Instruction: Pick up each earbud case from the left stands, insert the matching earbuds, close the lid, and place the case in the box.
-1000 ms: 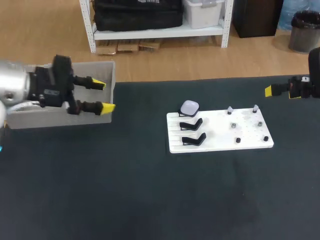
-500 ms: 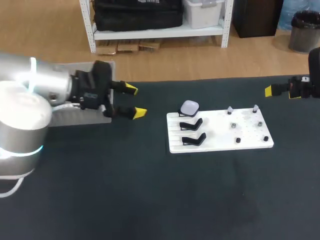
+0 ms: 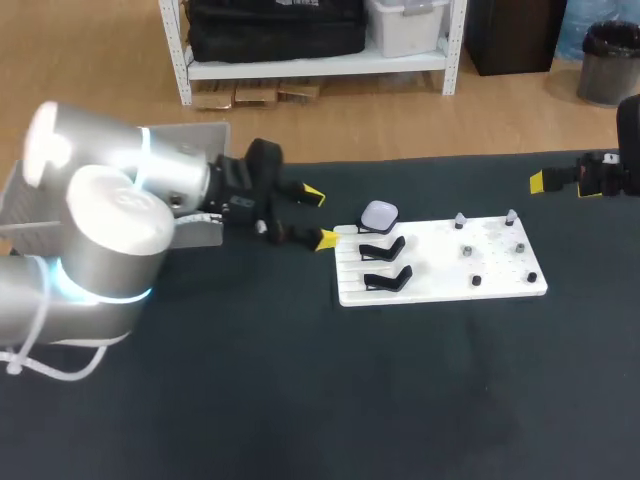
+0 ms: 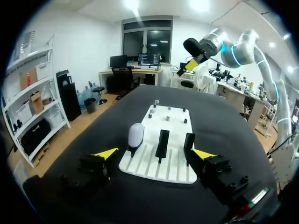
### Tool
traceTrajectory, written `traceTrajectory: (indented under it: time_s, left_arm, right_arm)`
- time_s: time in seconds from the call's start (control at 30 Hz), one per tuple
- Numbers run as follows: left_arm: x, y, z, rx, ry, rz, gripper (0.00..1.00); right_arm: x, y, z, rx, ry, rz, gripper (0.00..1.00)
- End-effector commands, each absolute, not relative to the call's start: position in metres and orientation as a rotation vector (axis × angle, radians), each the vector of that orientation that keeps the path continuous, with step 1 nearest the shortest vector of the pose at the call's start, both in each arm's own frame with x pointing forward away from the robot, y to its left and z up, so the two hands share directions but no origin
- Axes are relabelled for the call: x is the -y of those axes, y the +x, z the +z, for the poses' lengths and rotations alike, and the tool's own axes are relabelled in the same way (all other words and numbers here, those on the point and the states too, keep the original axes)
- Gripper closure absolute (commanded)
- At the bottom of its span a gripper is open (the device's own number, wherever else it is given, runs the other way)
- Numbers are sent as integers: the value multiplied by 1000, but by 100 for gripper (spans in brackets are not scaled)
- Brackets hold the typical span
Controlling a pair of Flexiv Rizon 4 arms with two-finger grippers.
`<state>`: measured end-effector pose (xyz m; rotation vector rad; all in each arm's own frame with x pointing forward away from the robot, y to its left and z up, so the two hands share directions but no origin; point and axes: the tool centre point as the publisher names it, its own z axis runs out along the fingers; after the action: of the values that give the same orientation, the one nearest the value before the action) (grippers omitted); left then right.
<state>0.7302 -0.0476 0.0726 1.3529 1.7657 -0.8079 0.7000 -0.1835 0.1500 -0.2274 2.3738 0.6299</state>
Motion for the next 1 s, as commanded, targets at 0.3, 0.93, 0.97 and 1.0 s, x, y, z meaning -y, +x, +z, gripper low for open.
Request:
traceTrajectory:
  time_s: [0.3,0.93,0.97,1.0]
  left_arm:
    - [55,735,68,-1769,1354,-807,0]
    - [78,775,48,-1709,1443,-910,0]
    - [79,776,46,-1706,1452,-918,0]
    - [81,776,44,-1703,1453,-921,0]
  right_arm:
    - [184,700,150,-2373,-230,633,0]
    - [184,700,150,-2373,-230,633,0]
    - [184,700,150,-2373,-230,633,0]
    - [184,700,150,-2373,-230,633,0]
